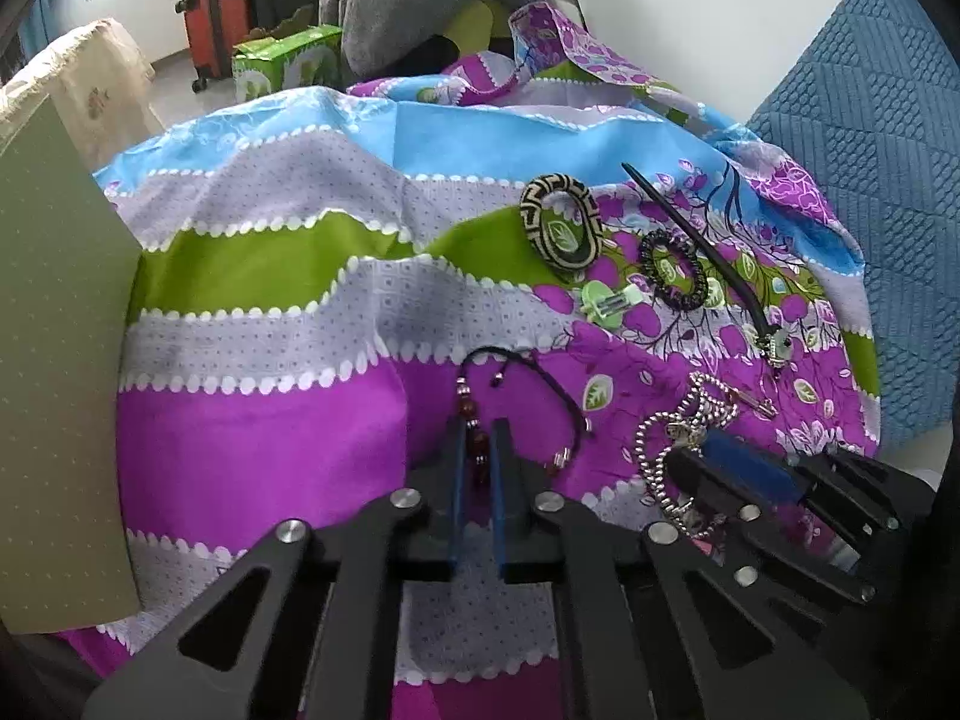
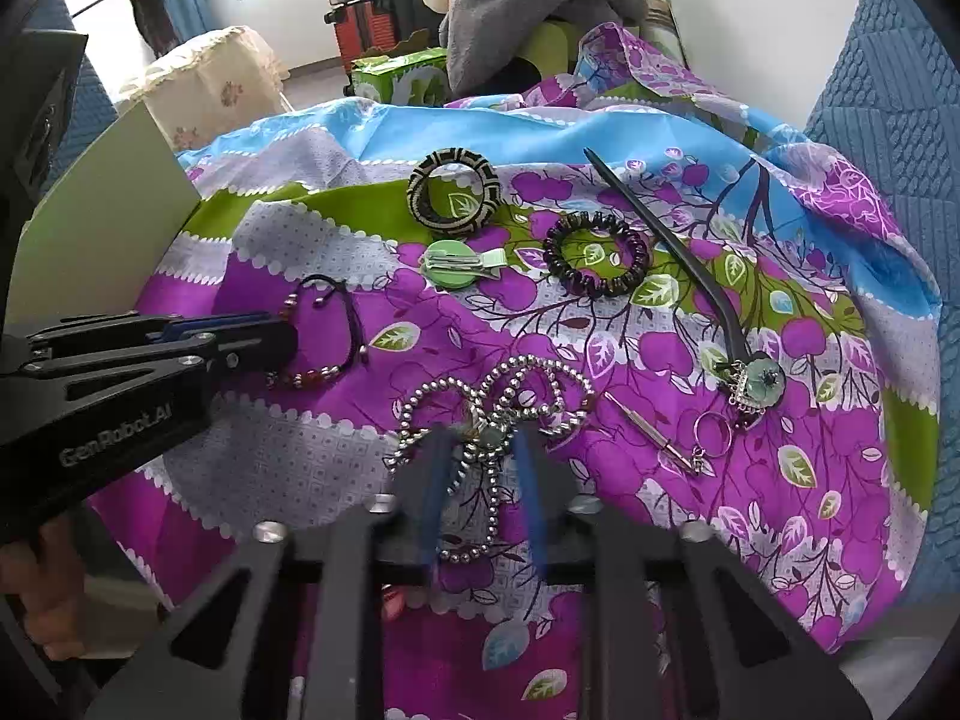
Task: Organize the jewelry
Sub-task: 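Grasp the red beaded bracelet with the left tool while the right tool grasps the silver bead chain, then lift the bracelet and chain and carry both over the box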
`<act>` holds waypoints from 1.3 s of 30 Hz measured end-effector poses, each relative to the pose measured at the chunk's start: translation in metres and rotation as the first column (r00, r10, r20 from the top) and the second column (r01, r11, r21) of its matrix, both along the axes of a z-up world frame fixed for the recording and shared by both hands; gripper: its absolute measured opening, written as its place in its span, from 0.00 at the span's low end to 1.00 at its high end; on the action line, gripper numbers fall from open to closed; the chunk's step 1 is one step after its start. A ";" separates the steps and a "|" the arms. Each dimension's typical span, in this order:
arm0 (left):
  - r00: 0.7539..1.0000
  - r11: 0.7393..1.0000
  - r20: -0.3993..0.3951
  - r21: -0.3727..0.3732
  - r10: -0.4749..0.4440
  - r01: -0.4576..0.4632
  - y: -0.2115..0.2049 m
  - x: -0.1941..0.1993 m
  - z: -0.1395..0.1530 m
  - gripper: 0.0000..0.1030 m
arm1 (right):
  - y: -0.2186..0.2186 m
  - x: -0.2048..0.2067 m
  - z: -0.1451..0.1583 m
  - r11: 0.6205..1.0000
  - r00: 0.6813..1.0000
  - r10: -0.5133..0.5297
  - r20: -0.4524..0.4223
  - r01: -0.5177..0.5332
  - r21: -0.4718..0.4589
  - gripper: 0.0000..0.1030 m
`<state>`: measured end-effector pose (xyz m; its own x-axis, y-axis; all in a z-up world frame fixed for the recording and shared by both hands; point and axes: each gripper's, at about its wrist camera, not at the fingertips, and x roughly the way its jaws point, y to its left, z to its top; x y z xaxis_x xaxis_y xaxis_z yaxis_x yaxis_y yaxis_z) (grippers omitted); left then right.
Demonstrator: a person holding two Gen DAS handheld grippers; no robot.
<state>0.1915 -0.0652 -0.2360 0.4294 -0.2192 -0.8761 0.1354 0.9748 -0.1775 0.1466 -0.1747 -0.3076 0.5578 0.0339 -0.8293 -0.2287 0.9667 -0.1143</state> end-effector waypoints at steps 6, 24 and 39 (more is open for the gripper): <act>1.000 1.000 -0.009 -0.030 0.000 0.000 0.003 -0.001 0.001 0.06 | -0.008 0.003 0.003 0.996 0.999 -0.036 -0.035 0.039 0.077 0.04; 0.998 0.994 0.046 -0.106 -0.034 0.038 0.019 -0.028 0.053 0.06 | -0.011 -0.021 0.062 0.982 0.994 -0.086 0.072 0.072 0.175 0.02; 0.992 0.992 0.122 -0.126 0.026 -0.010 0.055 -0.041 0.134 0.06 | 0.020 -0.036 0.144 0.983 0.986 -0.045 0.160 0.015 0.183 0.02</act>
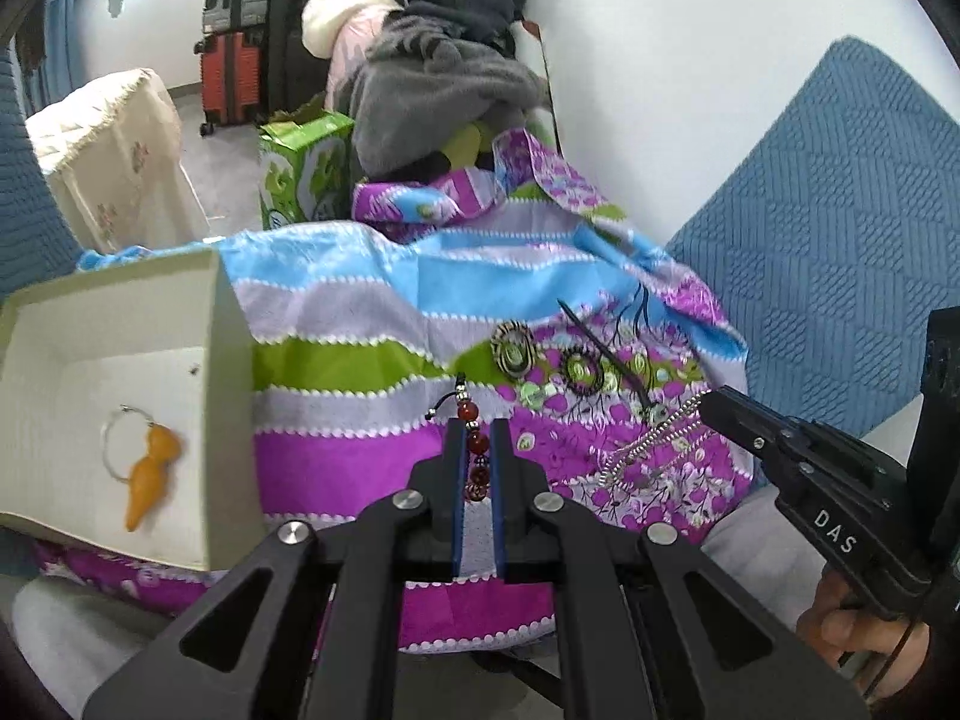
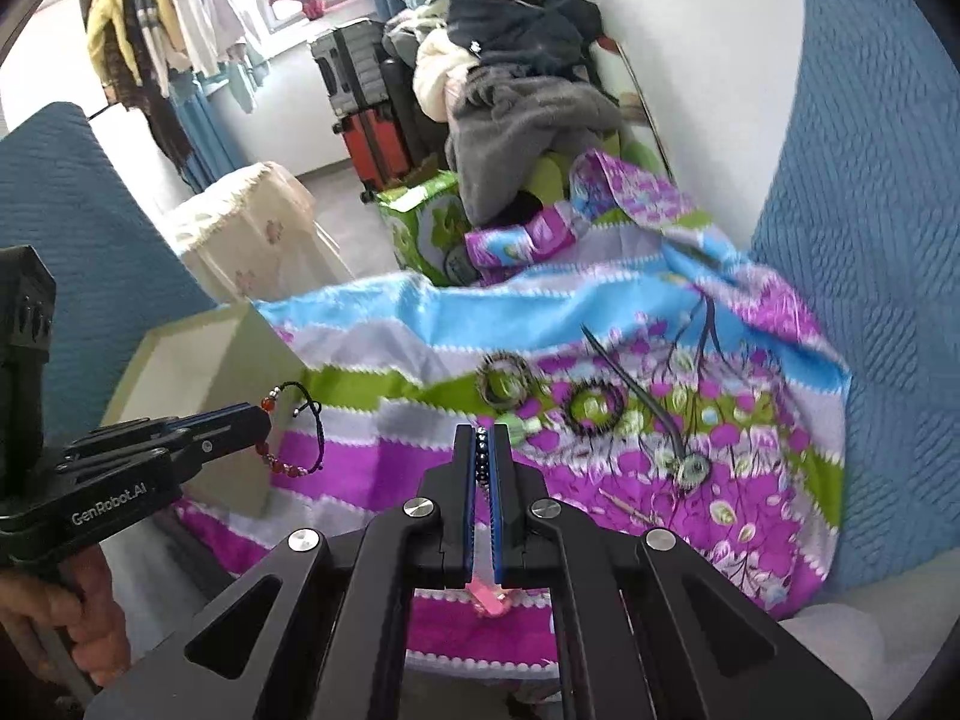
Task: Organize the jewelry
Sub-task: 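Lift the bracelet and chain and carry both over the box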
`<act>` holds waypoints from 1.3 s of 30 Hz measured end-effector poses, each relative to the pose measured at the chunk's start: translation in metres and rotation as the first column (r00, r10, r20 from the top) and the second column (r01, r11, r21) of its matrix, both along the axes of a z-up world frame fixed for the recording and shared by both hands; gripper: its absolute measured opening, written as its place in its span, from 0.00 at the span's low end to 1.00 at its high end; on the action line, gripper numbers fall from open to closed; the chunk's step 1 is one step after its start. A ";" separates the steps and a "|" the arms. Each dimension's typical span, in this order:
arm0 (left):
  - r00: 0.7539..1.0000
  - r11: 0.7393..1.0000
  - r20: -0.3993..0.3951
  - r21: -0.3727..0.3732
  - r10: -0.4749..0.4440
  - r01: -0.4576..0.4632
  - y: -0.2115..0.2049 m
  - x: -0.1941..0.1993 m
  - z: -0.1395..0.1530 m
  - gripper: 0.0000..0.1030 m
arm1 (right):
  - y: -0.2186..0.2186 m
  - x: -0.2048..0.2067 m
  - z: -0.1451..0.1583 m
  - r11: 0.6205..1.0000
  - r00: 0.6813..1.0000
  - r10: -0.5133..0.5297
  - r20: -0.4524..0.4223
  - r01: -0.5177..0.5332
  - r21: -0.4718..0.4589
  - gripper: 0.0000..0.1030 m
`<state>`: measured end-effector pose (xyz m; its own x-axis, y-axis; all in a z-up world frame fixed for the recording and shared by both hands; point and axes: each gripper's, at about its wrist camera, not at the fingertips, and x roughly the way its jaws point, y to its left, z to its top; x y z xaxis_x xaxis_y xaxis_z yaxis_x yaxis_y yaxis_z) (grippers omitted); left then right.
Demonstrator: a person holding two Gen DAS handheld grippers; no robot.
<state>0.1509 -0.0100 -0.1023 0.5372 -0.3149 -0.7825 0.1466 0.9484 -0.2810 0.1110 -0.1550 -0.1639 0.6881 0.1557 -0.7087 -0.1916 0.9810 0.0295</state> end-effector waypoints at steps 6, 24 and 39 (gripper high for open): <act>0.999 0.999 0.036 0.006 0.040 -0.040 0.022 -0.003 0.034 0.06 | 0.024 -0.001 0.033 0.999 0.998 0.042 0.037 -0.042 -0.006 0.02; 0.966 0.978 0.162 0.018 0.202 -0.208 0.131 -0.026 0.118 0.06 | 0.150 0.006 0.114 0.967 0.960 0.253 0.122 -0.254 -0.005 0.02; 0.944 0.947 0.101 0.029 0.315 -0.319 0.199 -0.024 0.071 0.06 | 0.241 0.027 0.069 0.926 0.925 0.378 0.045 -0.377 -0.030 0.02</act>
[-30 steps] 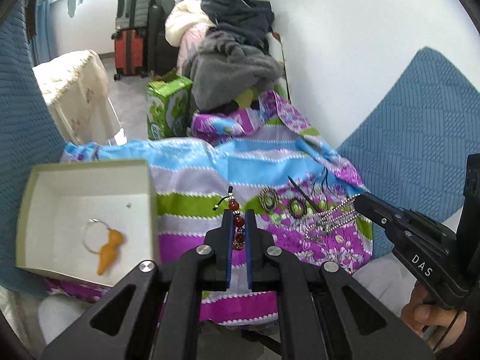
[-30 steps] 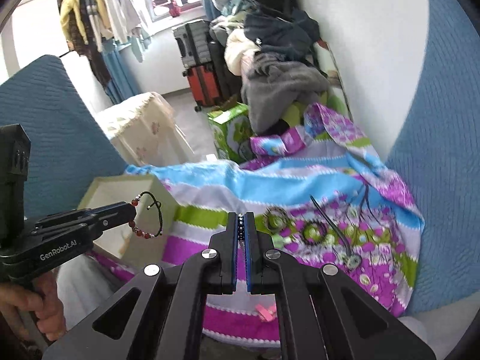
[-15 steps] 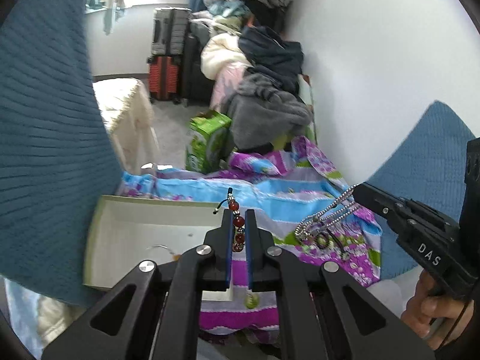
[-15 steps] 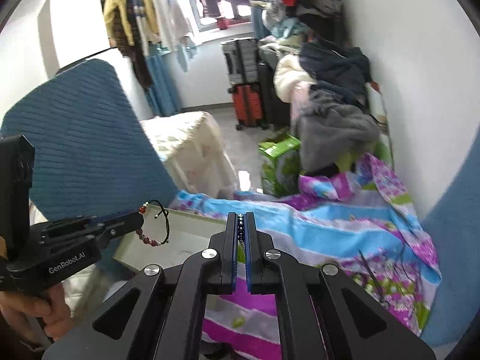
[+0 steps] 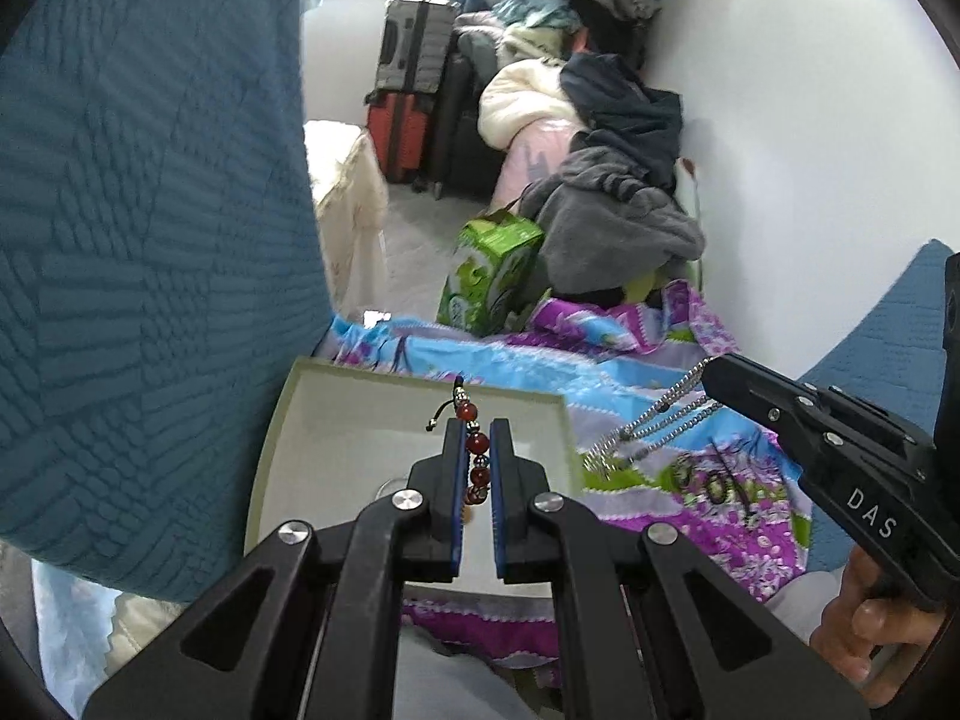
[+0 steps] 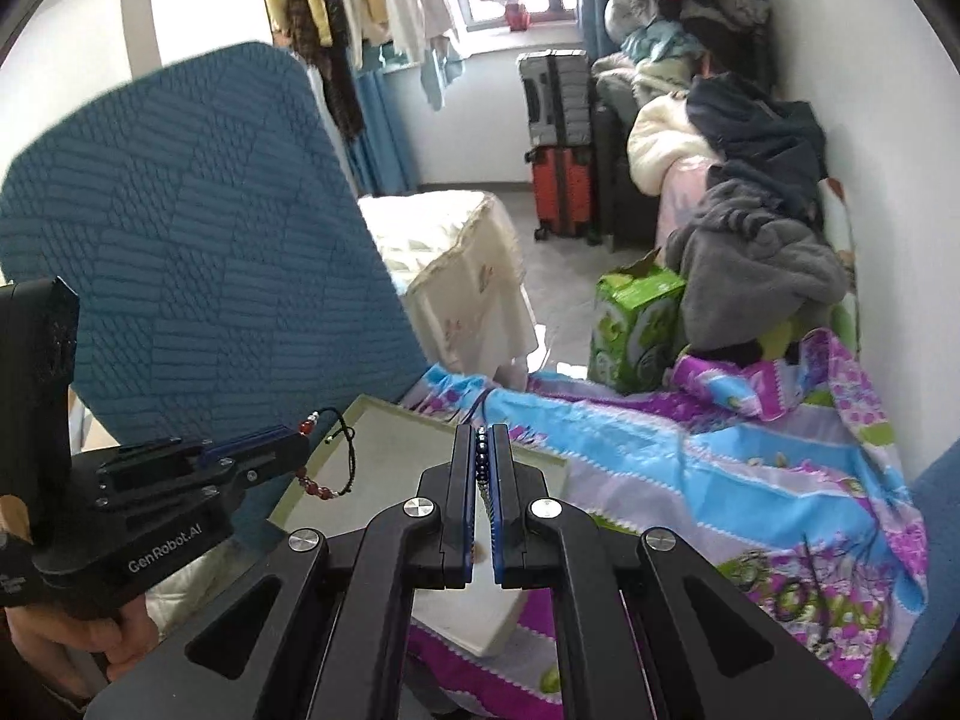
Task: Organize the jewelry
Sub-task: 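Lift the bracelet and chain and carry both over the box, then open both tools to release the bracelet and chain into the box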
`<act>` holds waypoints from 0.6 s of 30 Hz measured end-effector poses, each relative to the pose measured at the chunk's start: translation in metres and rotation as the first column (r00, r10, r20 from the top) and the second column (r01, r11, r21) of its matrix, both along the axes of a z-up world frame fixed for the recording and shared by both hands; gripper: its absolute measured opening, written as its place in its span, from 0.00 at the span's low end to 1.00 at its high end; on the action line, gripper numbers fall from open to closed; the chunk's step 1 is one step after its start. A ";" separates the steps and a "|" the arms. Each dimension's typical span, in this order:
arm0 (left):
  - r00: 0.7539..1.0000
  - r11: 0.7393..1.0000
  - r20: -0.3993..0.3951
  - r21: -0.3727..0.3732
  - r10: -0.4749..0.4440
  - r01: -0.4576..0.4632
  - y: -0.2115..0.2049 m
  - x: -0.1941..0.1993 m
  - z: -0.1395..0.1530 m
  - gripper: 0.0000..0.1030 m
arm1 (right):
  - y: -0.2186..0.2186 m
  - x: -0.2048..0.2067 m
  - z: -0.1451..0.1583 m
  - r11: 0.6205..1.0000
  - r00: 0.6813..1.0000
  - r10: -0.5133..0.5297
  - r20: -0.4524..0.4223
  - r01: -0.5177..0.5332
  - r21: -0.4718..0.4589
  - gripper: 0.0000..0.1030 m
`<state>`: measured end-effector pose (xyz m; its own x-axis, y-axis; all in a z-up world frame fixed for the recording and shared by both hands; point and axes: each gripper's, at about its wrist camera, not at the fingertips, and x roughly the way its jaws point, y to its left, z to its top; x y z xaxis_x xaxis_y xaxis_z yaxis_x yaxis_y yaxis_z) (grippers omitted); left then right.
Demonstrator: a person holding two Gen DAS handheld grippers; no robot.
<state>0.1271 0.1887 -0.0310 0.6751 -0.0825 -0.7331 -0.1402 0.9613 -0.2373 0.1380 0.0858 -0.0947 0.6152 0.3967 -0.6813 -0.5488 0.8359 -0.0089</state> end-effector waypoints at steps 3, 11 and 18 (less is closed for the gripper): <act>0.999 1.000 -0.033 -0.014 0.014 -0.014 0.009 0.003 -0.017 0.06 | 0.011 0.007 -0.020 1.000 0.999 0.004 -0.034 -0.005 -0.013 0.02; 0.992 1.000 -0.123 -0.015 0.013 -0.015 0.026 0.018 -0.067 0.06 | 0.029 0.024 -0.094 0.998 0.991 -0.007 -0.135 -0.001 -0.059 0.02; 0.985 1.000 -0.173 -0.020 0.015 -0.019 0.034 0.025 -0.100 0.06 | 0.031 0.033 -0.136 0.993 0.983 -0.028 -0.181 0.007 -0.118 0.02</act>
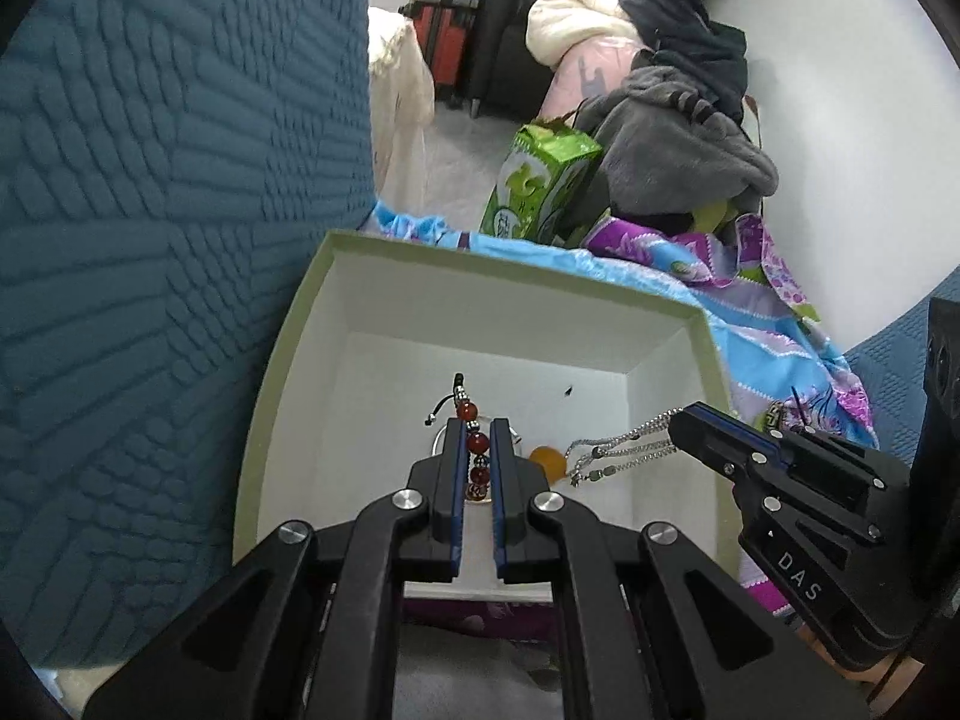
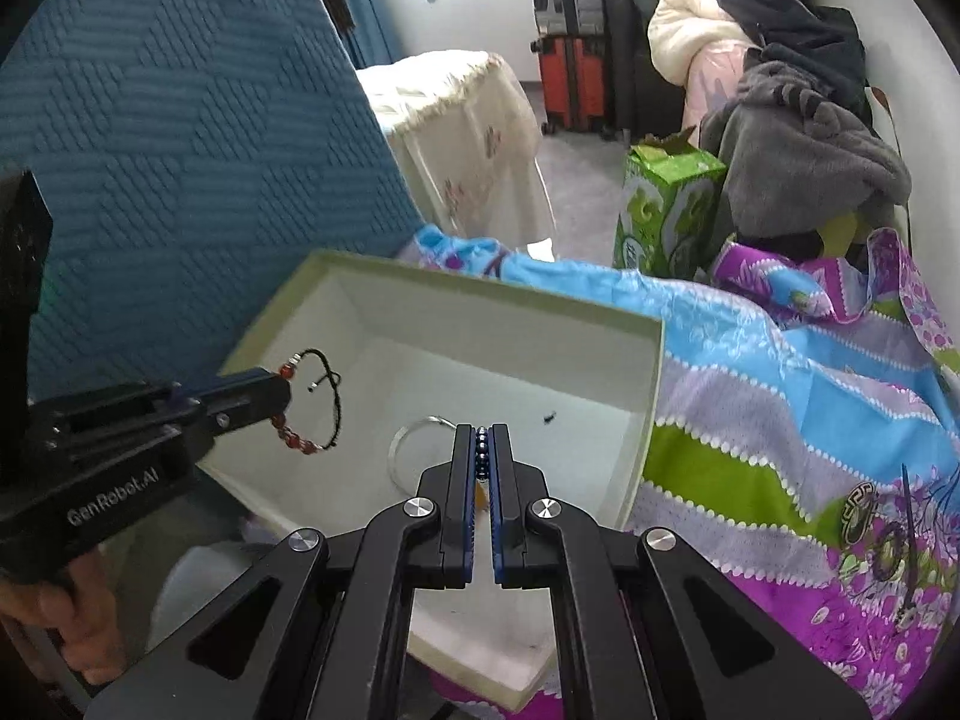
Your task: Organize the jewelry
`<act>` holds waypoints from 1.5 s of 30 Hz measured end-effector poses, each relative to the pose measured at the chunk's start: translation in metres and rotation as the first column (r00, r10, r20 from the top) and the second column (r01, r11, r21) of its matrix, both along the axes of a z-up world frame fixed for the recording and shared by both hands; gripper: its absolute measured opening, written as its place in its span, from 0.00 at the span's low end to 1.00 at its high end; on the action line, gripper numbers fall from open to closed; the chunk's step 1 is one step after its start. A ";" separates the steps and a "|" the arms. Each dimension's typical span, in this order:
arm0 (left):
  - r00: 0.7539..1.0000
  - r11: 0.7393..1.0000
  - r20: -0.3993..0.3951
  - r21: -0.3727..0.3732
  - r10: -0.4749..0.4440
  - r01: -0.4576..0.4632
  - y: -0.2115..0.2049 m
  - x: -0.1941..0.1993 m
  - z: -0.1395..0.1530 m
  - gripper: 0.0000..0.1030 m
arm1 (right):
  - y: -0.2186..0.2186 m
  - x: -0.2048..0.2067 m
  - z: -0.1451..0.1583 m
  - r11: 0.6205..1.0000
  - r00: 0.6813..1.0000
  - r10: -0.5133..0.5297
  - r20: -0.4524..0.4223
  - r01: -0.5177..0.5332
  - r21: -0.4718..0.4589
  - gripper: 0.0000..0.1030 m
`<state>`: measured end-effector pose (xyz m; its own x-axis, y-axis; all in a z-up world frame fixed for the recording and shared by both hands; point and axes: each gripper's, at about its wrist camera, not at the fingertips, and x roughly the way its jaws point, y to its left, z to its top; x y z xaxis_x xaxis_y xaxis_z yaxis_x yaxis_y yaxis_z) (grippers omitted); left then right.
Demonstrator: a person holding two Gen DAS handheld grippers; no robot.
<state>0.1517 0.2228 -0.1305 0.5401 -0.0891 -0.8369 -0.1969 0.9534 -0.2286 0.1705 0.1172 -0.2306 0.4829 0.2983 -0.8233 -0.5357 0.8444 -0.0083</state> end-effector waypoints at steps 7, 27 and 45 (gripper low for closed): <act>1.000 1.000 -0.020 -0.004 -0.011 0.011 -0.002 0.003 -0.011 0.07 | -0.005 0.006 -0.014 1.000 0.999 -0.018 -0.029 0.017 -0.010 0.03; 0.989 0.997 0.150 0.071 -0.006 -0.005 -0.045 -0.018 0.092 0.37 | -0.056 -0.020 0.105 0.994 0.991 -0.033 0.126 0.019 0.107 0.19; 0.945 0.991 0.309 0.106 -0.108 0.079 -0.142 -0.043 0.172 0.37 | -0.164 -0.077 0.203 0.977 0.941 -0.148 0.306 0.092 0.192 0.19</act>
